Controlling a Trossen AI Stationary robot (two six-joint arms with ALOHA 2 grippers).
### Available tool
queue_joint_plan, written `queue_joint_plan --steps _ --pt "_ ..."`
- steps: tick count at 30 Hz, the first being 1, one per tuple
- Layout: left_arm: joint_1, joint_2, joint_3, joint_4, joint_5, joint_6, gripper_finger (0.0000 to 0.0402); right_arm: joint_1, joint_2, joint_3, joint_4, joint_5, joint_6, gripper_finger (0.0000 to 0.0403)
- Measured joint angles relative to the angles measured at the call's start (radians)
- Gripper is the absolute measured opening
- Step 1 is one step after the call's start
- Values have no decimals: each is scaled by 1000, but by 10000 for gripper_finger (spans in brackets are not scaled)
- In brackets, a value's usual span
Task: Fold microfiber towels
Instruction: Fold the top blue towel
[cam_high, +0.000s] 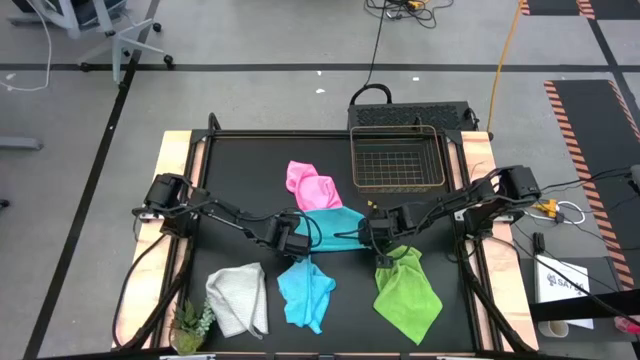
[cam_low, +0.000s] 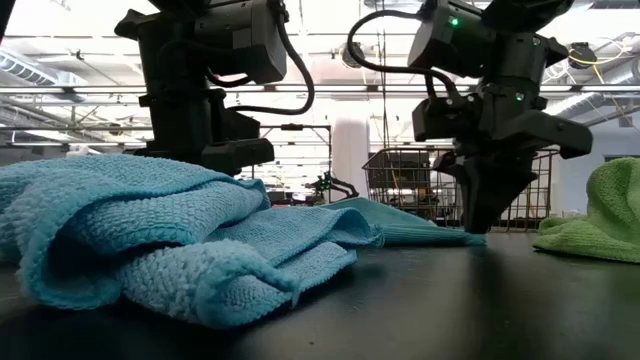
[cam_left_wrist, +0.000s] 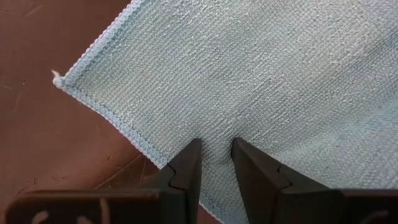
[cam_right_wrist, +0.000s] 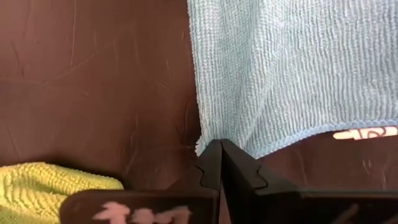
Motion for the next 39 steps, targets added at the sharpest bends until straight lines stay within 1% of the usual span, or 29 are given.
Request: queue_joint_plan --steps 5,11,14,18,21,24,28,32,35,39 --pt "0 0 0 -5 1 0 97 0 -42 -1 -57 -1 0 0" --pt "0 0 0 -7 0 0 97 0 -132 -1 -128 4 7 0" --pt "0 0 0 -7 1 0 97 0 -166 -1 -92 4 7 0" --pt "1 -23 0 -8 18 4 97 0 -174 -1 -33 3 -1 0" --pt "-2 -64 -5 -29 51 13 97 0 -176 -1 -9 3 -34 0" --pt "-5 -119 -6 -52 55 28 97 0 -176 -1 -14 2 -55 0" --pt "-22 -182 -4 -110 17 29 97 0 -176 -1 -13 2 -56 0" --pt "-44 -214 -3 -106 -31 42 97 0 -176 -1 19 3 -54 0" --pt "-48 -206 -3 -93 -52 54 97 -3 -175 -1 89 7 -66 0" --pt "-48 -193 -2 -71 -72 52 97 -31 -175 -1 231 31 -77 0"
